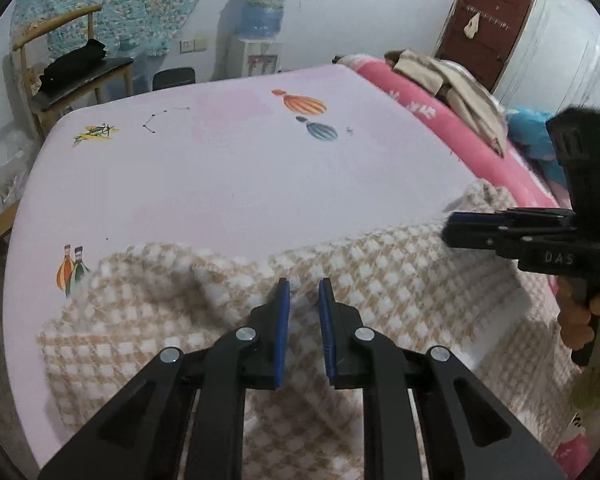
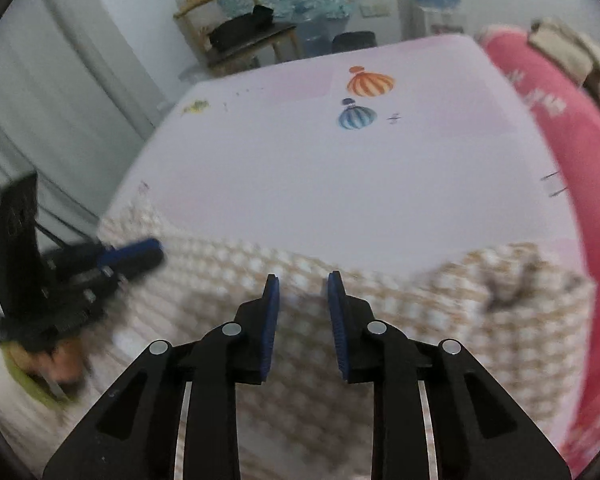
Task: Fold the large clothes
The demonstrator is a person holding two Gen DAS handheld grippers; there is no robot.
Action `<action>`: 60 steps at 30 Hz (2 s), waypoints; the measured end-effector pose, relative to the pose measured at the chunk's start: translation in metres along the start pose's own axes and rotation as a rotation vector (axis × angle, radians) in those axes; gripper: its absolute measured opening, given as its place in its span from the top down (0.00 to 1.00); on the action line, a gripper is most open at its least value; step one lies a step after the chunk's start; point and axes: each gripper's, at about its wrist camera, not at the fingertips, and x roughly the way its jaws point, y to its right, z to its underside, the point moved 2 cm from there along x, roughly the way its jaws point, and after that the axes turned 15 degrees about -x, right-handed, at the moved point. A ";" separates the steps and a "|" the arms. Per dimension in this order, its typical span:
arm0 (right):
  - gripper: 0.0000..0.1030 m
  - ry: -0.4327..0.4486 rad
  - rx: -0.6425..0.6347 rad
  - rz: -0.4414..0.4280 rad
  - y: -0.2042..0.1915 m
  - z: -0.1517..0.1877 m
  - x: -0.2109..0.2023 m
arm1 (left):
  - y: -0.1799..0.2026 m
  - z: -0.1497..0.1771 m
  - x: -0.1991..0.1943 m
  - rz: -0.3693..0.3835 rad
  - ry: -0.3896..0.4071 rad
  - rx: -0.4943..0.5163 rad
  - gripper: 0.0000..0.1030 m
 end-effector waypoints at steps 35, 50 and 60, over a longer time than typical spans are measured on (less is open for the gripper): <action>0.43 0.021 -0.024 0.064 -0.058 0.059 -0.059 | 0.065 0.059 -0.047 -0.142 -0.006 0.198 0.45; 0.17 0.102 0.083 -0.009 -0.128 0.163 -0.132 | 0.047 0.146 -0.122 -0.213 0.015 0.048 0.18; 0.17 -0.011 0.107 0.094 -0.141 0.199 -0.104 | 0.032 0.196 -0.101 -0.309 -0.035 -0.013 0.13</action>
